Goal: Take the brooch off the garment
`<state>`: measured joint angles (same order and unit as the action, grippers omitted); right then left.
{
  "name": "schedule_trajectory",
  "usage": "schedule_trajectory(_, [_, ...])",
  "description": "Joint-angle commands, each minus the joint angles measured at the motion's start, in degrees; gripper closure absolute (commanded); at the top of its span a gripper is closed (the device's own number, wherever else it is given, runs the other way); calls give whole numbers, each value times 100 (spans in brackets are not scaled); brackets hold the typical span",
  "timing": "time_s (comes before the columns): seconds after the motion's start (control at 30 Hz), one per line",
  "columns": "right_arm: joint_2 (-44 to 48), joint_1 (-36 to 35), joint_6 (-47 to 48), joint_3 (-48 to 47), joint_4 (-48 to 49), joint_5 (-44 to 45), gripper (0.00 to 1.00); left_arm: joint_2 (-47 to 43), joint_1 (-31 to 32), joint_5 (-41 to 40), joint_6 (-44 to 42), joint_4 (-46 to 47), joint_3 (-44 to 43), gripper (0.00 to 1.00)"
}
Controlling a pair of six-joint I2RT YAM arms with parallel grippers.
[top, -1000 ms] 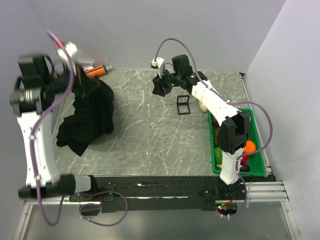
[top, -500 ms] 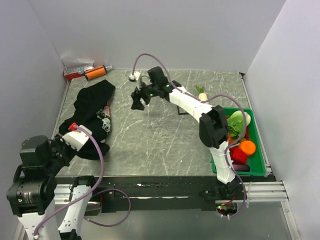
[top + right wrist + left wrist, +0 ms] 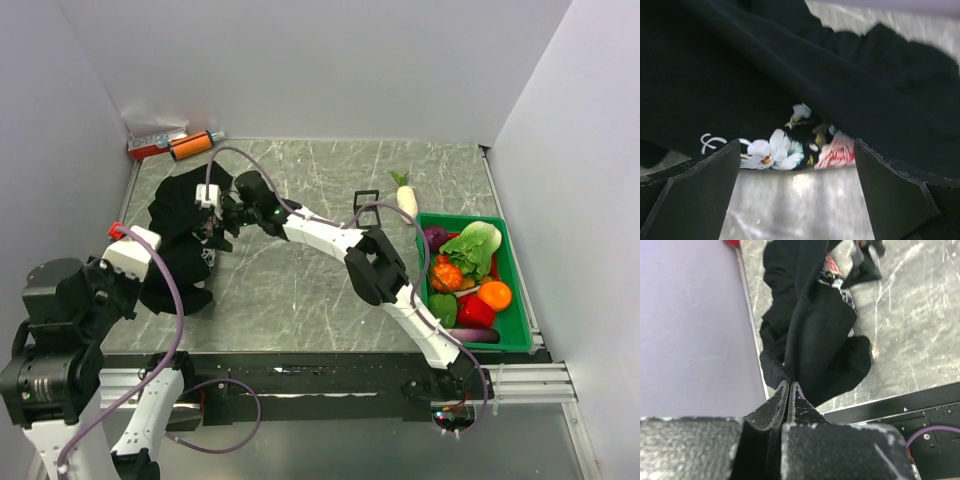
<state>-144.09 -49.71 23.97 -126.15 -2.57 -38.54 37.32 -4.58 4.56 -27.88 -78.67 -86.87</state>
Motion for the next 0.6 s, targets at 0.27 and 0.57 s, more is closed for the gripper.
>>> schedule_trajectory(0.27, [-989,-398,996,-1289,1988,1270,1,-374,18,-271,46,-34,-295,99])
schedule_trajectory(0.57, [-963,-531,1250,-1157,1638,550,12,-331,10,-429,98,-25,-559,99])
